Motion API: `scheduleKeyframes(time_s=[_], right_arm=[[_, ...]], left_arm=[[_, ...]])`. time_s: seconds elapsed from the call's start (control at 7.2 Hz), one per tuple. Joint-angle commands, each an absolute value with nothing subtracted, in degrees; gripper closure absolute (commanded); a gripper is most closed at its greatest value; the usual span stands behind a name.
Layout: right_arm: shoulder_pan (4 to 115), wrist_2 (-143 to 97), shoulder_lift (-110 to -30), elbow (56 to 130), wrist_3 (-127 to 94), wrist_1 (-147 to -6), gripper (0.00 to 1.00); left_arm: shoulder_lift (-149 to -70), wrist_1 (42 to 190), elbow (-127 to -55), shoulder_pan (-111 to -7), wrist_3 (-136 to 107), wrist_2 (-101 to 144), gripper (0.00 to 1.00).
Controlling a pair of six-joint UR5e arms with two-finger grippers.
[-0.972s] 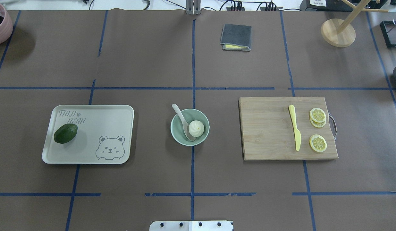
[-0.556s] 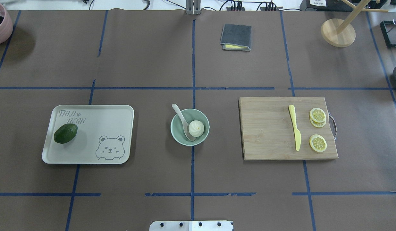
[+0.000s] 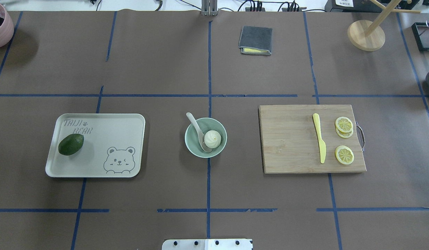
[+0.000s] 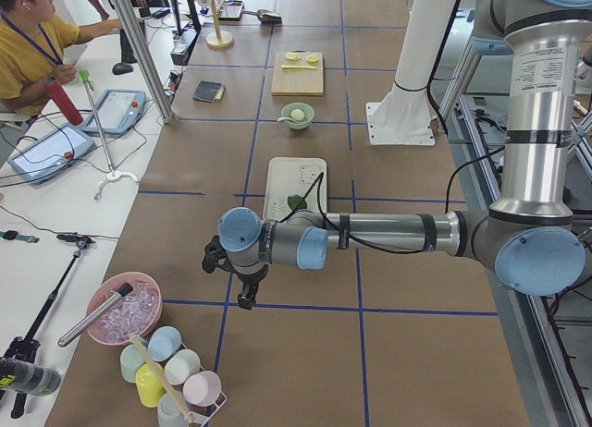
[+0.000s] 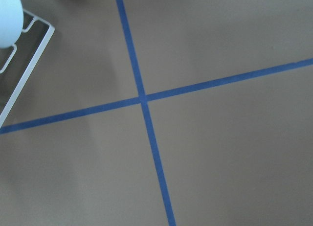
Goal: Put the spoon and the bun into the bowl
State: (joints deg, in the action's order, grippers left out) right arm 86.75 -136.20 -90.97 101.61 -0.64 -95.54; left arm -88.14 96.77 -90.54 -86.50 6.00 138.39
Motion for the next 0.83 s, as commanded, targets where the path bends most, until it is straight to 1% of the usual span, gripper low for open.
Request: scheduleKeyframes(time_s=[0.0,0.28,0.69], right_arm=[[86.7,-136.3,-91.6,102.4,-0.5,-95.5,0.0],[86.7,-136.8,-91.7,102.6,-0.9,-95.5,0.0],[86.7,-136.4,-91.6,102.3,-0.9,-95.5,0.0]], left_arm=[[-87.1,96.5,-91.7,-86.7,6.0,138.4,0.0],[-87.3,93.7,-91.7,-86.7,6.0,138.5,0.0],[-87.4,94.2,-91.8,-86.6,6.0,138.7,0.0]])
